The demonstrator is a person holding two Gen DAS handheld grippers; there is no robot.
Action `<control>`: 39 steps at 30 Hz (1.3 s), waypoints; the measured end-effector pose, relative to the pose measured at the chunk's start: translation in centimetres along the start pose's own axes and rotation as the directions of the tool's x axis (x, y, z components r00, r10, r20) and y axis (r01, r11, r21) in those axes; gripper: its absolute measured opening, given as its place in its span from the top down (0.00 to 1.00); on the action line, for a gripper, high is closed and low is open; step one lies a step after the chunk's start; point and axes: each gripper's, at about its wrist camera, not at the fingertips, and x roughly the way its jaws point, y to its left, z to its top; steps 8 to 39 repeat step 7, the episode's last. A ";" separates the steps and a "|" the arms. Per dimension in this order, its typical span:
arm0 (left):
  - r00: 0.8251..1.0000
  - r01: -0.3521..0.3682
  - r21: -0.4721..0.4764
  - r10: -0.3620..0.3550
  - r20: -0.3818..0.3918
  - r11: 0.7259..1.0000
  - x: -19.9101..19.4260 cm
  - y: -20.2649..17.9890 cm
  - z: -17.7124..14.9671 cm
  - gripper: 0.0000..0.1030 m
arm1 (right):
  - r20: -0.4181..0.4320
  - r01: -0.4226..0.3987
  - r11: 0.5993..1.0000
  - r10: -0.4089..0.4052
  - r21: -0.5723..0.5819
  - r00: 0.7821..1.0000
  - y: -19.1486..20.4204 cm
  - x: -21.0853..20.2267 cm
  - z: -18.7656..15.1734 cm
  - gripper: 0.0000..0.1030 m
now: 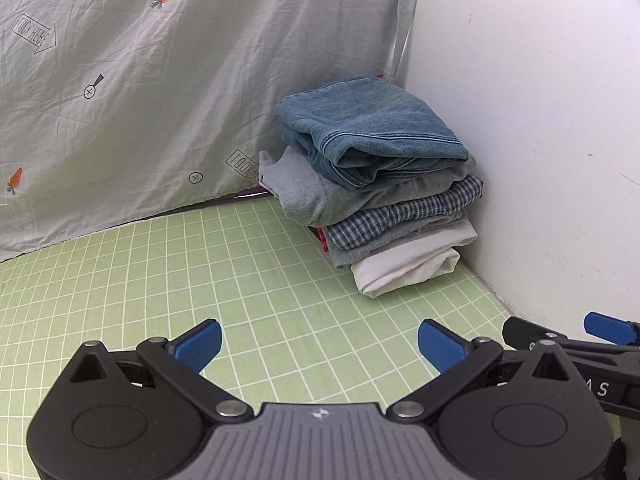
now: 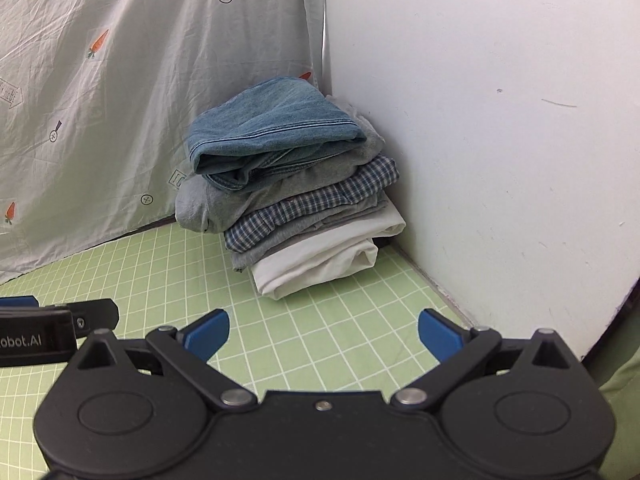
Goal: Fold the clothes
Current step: 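Open both grippers and withdraw from the stack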
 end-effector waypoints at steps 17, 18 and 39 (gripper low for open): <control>1.000 0.006 0.004 -0.006 0.005 1.000 -1.2 0.1 -1.0 0.00 | 0.000 -0.004 1.000 0.004 -0.009 1.000 0.5 -0.7 -0.5 0.01; 1.000 0.006 0.004 -0.006 0.005 1.000 -1.2 0.1 -1.0 0.00 | 0.000 -0.004 1.000 0.004 -0.009 1.000 0.5 -0.7 -0.5 0.01; 1.000 0.006 0.004 -0.006 0.005 1.000 -1.2 0.1 -1.0 0.00 | 0.000 -0.004 1.000 0.004 -0.009 1.000 0.5 -0.7 -0.5 0.01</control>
